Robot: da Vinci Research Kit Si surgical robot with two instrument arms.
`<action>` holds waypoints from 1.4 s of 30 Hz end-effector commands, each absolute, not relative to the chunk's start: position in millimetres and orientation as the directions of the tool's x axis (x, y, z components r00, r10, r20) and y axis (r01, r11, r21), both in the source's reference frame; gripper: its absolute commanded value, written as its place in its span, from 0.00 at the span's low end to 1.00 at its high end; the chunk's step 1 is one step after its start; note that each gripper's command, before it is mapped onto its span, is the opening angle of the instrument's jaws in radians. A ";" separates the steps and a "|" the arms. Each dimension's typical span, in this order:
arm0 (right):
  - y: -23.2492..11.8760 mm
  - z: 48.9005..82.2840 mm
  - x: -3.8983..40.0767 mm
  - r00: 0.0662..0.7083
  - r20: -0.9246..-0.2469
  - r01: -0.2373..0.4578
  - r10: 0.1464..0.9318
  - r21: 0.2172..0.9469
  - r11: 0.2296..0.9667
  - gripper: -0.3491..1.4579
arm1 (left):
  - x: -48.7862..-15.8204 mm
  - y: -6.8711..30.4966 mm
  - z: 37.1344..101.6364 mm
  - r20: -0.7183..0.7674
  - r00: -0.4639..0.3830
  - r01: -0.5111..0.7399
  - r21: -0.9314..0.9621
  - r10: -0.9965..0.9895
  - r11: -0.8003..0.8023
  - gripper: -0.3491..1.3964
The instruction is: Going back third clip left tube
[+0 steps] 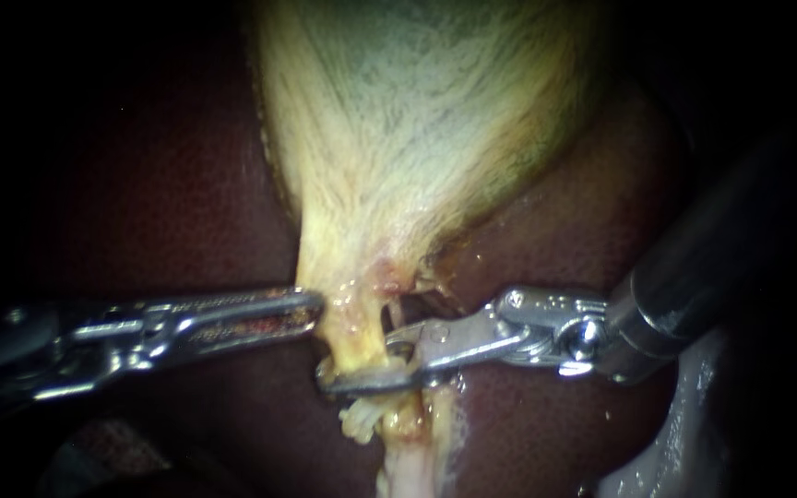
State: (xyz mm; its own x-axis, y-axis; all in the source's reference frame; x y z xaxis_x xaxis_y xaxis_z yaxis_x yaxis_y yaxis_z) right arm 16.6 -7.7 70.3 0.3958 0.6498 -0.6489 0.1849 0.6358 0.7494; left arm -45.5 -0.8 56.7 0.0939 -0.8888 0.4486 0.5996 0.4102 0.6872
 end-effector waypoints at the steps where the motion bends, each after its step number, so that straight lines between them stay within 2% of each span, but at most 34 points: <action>1: -7.8 70.3 16.7 0.396 -0.649 0.185 0.650 0.749 0.636 0.00 | -45.5 -0.9 56.6 0.449 0.094 0.599 0.688 -0.889 0.411 0.00; 7: -7.8 70.2 16.7 0.396 -0.649 0.185 0.650 0.749 0.636 0.00 | -45.5 -0.9 56.6 0.449 0.094 0.599 0.687 -0.889 0.411 0.00; 10: -7.9 70.1 16.9 0.395 -0.649 0.185 0.650 0.749 0.636 0.21 | -45.5 -0.9 56.6 0.449 0.094 0.599 0.687 -0.889 0.411 0.00; 12: -8.0 70.0 17.0 0.389 -0.654 0.189 0.648 0.746 0.639 0.31 | -45.5 -0.9 56.6 0.449 0.094 0.599 0.688 -0.889 0.411 0.00; 17: -7.9 70.1 17.3 0.349 -0.713 0.215 0.608 0.693 0.689 0.46 | -45.4 -0.9 56.6 0.449 0.094 0.599 0.688 -0.889 0.411 0.00; 28: -7.5 70.5 17.1 0.313 -0.770 0.210 0.557 0.628 0.750 0.50 | -45.4 -1.0 56.4 0.449 0.094 0.599 0.687 -0.889 0.411 0.00; 42: -7.4 71.7 15.5 0.310 -0.776 0.200 0.550 0.618 0.760 0.51 | -45.3 -1.2 56.1 0.449 0.094 0.599 0.688 -0.889 0.411 0.00</action>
State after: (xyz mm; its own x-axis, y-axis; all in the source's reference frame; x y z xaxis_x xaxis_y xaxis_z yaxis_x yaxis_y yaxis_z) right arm 15.4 -7.5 71.8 0.3100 0.5497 -0.7757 0.1996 0.7601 0.6184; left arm -45.3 -1.2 56.0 0.0941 -0.8887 0.4486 0.5986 0.4106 0.6878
